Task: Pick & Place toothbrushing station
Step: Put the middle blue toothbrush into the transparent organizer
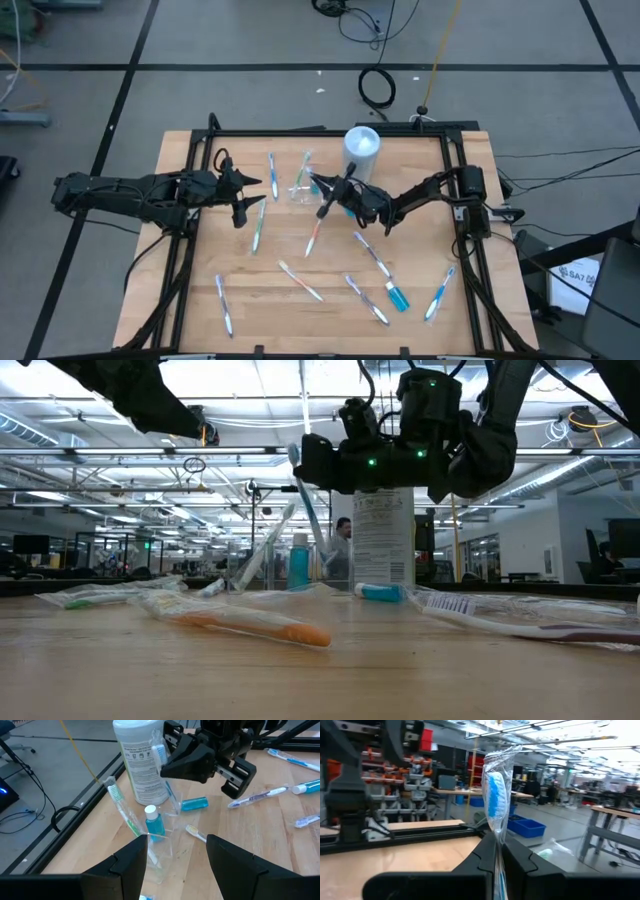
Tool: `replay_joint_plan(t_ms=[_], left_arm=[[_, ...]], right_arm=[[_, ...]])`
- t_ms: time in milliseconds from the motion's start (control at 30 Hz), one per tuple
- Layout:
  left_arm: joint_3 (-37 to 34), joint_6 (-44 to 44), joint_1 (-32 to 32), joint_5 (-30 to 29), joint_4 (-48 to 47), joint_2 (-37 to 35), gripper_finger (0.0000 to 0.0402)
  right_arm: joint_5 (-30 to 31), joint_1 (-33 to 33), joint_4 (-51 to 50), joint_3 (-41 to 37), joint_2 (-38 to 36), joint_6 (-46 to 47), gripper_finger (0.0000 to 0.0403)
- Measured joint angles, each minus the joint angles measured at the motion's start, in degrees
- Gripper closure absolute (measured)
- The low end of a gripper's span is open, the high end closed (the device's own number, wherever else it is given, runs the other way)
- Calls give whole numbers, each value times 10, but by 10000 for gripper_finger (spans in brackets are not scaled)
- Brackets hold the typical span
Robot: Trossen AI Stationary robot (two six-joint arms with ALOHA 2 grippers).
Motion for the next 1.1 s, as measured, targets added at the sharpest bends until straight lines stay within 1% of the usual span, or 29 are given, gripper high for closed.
replay_joint_plan(t_ms=[100,300,467,667,733,967,1033,1100], left_arm=[[0,-1,0,0,0,0,190],[0,-2,0,0,0,0,190],[0,-4,0,0,0,0,190],[0,-5,0,2,0,0,190],[0,-6,0,2,0,0,190],[0,-6,0,3,0,0,190],[0,-8,0,3,0,0,190],[0,-13,0,3,0,0,190]], right_arm=[[14,9,1,0,-1,0,396],[16,19,0,0,-1,-1,396],[17,18,0,0,-1,32,396],[17,16,-15,0,-1,-14,396],[17,13,-18,0,-1,-17,393],[19,2,-91,0,-2,21,374],[47,1,-108,0,-2,21,367],[92,1,-115,0,-2,14,359]])
